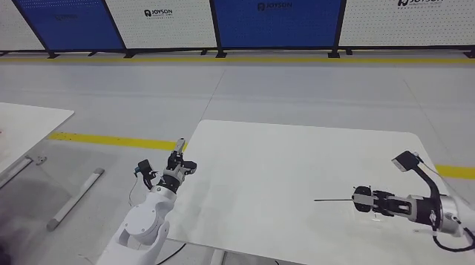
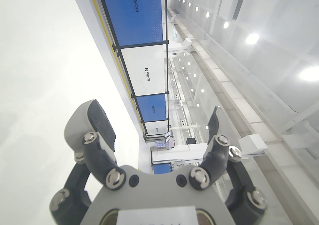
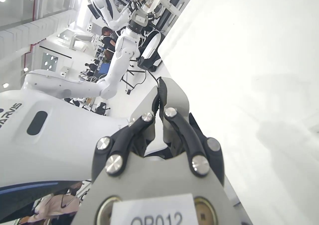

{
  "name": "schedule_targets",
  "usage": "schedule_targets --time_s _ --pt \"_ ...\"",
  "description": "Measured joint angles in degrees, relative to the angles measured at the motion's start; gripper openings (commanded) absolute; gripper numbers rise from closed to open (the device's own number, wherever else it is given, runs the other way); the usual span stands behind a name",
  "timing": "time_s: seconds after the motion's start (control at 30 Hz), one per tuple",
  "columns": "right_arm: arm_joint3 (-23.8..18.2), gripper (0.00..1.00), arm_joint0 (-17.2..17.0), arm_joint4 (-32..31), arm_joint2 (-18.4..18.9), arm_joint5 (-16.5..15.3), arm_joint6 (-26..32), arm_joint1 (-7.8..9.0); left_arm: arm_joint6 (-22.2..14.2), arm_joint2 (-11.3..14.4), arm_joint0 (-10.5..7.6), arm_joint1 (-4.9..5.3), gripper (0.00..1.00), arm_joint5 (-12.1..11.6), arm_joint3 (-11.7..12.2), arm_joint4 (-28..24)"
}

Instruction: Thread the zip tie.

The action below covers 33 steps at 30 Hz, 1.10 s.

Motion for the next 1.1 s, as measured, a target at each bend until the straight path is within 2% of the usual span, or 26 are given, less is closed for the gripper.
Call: schedule_targets --time_s 0.07,0.17,0.27,0.3,0.37,0.43,0.97,1.1 --pt "0.2 0.00 -0.5 1.0 -0.5 0.0 -1.6 -0.26 0.0 0.0 0.00 0.00 1.00 0.0 0.0 0.0" --pt "1.6 0.00 -0.3 4.3 -0.8 -3.0 -4.3 -0.84 0.0 0.0 0.00 0.00 1.00 0.0 0.0 0.0" --pt "-0.1 0.00 0.2 5.1 0.0 -3.0 -5.5 -1.70 0.0 0.0 0.00 0.00 1.00 0.0 0.0 0.0" --pt "-0.9 0.00 0.5 4.3 0.5 -3.0 -6.0 -1.96 0.0 0.0 0.00 0.00 1.00 0.0 0.0 0.0" --pt "-2.7 0.00 0.2 -1.2 0.6 -3.0 -9.1 -2.69 0.0 0.0 0.00 0.00 1.00 0.0 0.0 0.0" --pt "-2.6 0.00 -0.2 -6.0 -0.3 -3.0 -10.3 -3.15 0.0 0.0 0.00 0.00 1.00 0.0 0.0 0.0" --pt "-2.5 0.00 -0.3 -5.5 -0.3 -2.9 -10.4 -3.15 0.0 0.0 0.00 0.00 1.00 0.0 0.0 0.0" --pt "-2.8 0.00 0.4 -10.0 -1.0 -2.6 -13.5 -3.37 0.0 0.0 0.00 0.00 1.00 0.0 0.0 0.0"
